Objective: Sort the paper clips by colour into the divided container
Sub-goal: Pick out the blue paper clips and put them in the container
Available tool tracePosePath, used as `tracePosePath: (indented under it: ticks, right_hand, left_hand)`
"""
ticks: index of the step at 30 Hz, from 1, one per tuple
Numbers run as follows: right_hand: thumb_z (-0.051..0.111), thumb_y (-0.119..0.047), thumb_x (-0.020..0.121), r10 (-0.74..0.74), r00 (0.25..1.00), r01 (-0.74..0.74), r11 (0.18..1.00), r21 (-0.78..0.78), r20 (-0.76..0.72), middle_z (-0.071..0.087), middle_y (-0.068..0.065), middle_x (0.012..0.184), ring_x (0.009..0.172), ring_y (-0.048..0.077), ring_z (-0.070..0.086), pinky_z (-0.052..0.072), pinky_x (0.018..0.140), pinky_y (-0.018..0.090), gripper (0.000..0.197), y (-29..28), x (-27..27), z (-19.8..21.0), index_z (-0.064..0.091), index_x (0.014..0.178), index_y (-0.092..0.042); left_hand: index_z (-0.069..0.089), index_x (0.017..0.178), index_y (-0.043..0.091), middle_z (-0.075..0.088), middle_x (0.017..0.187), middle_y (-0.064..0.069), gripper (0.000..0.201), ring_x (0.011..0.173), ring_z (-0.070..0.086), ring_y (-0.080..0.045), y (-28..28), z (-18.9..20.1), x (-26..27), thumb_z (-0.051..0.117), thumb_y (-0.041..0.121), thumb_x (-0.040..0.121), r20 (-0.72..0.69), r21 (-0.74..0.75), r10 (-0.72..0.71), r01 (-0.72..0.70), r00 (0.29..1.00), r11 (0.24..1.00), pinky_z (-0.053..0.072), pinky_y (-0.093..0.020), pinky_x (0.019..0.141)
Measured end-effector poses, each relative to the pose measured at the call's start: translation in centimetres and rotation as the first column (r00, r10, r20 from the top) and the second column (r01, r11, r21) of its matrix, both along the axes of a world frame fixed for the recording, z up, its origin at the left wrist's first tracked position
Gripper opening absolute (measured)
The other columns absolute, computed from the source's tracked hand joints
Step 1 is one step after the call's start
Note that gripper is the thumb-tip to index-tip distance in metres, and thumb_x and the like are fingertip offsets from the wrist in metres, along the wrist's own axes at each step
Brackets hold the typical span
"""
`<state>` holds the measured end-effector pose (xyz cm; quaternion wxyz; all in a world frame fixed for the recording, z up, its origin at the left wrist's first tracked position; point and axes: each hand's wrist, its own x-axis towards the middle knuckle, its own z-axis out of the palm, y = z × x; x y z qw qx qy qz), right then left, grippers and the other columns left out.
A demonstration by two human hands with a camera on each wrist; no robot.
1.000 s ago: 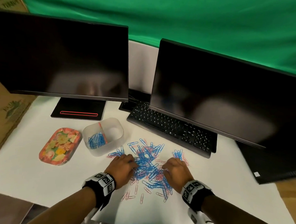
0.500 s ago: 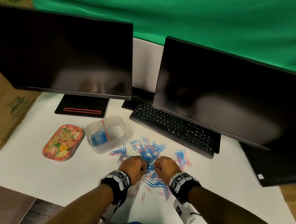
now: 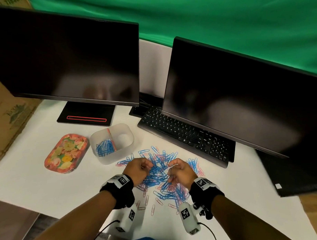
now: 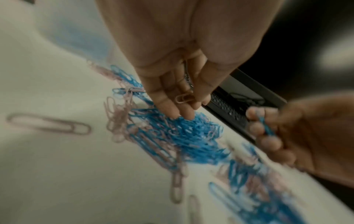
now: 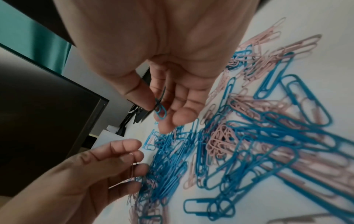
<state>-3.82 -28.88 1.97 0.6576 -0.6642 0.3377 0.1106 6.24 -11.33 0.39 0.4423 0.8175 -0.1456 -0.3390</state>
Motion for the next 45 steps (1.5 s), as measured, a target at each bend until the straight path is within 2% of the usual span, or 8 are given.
tracePosePath:
  ticks: [5, 11, 16, 25, 30, 35, 40, 45]
  right_hand:
    - [0.05, 0.002, 0.084, 0.001, 0.998, -0.003, 1.0, -0.028, -0.056, 0.06, 0.005, 0.07, 0.051, 0.022, 0.057, 0.043, 0.049, 0.025, 0.021, -0.1, 0.4, 0.0, 0.055, 0.097, -0.014]
    - [0.052, -0.014, 0.088, 0.083, 0.991, -0.099, 0.982, -0.158, -0.105, 0.055, 0.002, 0.068, 0.055, 0.018, 0.053, 0.041, 0.052, 0.027, 0.009, 0.2, 0.5, -1.2, 0.055, 0.089, -0.022]
    - [0.044, -0.014, 0.091, 0.324, 0.927, -0.374, 0.796, -0.476, -0.186, 0.053, -0.006, 0.066, 0.055, 0.014, 0.048, 0.037, 0.053, 0.022, 0.021, 0.7, 0.1, -1.1, 0.054, 0.084, -0.032]
    - [0.049, -0.019, 0.091, 0.552, 0.769, -0.57, 0.365, -0.736, -0.322, 0.058, 0.002, 0.118, 0.106, 0.025, 0.057, 0.048, 0.088, 0.033, 0.022, 2.0, -0.1, -1.3, 0.057, 0.112, -0.023]
    - [0.05, -0.016, 0.091, 0.524, 0.819, -0.492, 0.437, -0.753, -0.231, 0.057, 0.001, 0.097, 0.086, 0.021, 0.058, 0.049, 0.074, 0.03, 0.013, 1.7, -0.1, -1.9, 0.063, 0.09, -0.018]
    - [0.062, -0.017, 0.086, 0.372, 0.924, -0.345, 0.707, -0.618, -0.09, 0.065, -0.004, 0.083, 0.079, 0.015, 0.061, 0.05, 0.072, 0.025, 0.012, 0.7, -0.1, -1.6, 0.065, 0.077, -0.024]
    - [0.067, -0.008, 0.085, 0.145, 0.989, -0.14, 0.932, -0.335, -0.009, 0.067, 0.002, 0.084, 0.071, 0.008, 0.062, 0.046, 0.067, 0.015, 0.018, -0.7, -0.2, -1.0, 0.066, 0.085, -0.026]
    - [0.051, 0.007, 0.089, -0.091, 0.996, 0.091, 0.996, 0.008, -0.005, 0.056, 0.006, 0.062, 0.044, 0.012, 0.035, 0.026, 0.039, 0.017, 0.022, -1.1, 0.1, 0.1, 0.065, 0.092, -0.01]
  left_hand:
    - [0.068, 0.102, 0.025, 0.06, 0.108, 0.003, 0.028, 0.106, 0.054, -0.02, 0.5, -0.4, -0.4, 0.056, 0.013, 0.079, 0.442, 0.38, -0.391, 0.226, 0.807, 0.897, 0.044, -0.029, 0.089]
    - [0.065, 0.104, 0.027, 0.051, 0.115, 0.003, 0.02, 0.112, 0.044, -0.023, -0.3, -0.8, -2.8, 0.052, 0.028, 0.088, 0.499, 0.56, -0.652, 0.362, 0.571, 0.746, 0.033, -0.037, 0.091]
    - [0.063, 0.092, 0.028, 0.056, 0.105, 0.005, 0.015, 0.105, 0.047, -0.02, -0.2, -0.8, -2.5, 0.05, 0.022, 0.087, 0.492, 0.513, -0.572, 0.313, 0.656, 0.8, 0.036, -0.034, 0.089]
    - [0.053, 0.081, 0.029, 0.066, 0.073, 0.0, 0.023, 0.065, 0.062, -0.02, 0.9, -0.3, -1.0, 0.049, 0.006, 0.084, 0.288, 0.09, -0.193, 0.174, 0.938, 0.981, 0.049, -0.027, 0.063]
    - [0.054, 0.097, 0.026, 0.062, 0.076, -0.004, 0.035, 0.064, 0.055, -0.019, 1.2, -0.7, -0.6, 0.043, -0.005, 0.084, 0.172, 0.015, -0.115, 0.114, 0.978, 0.993, 0.045, -0.021, 0.059]
    - [0.059, 0.075, 0.026, 0.06, 0.071, 0.006, 0.025, 0.062, 0.053, -0.012, 0.5, -0.9, -0.6, 0.05, 0.007, 0.088, 0.097, 0.045, -0.077, 0.073, 0.992, 0.996, 0.043, -0.023, 0.062]
    - [0.06, 0.097, 0.024, 0.054, 0.104, 0.002, 0.015, 0.093, 0.059, -0.021, 0.2, -1.5, -1.6, 0.054, 0.023, 0.083, 0.328, 0.38, -0.532, 0.407, 0.781, 0.831, 0.048, -0.03, 0.082]
    - [0.059, 0.104, 0.021, 0.052, 0.115, -0.001, 0.017, 0.101, 0.058, -0.024, -0.2, -2.0, -1.7, 0.054, 0.023, 0.087, 0.349, 0.478, -0.606, 0.42, 0.715, 0.771, 0.047, -0.032, 0.083]
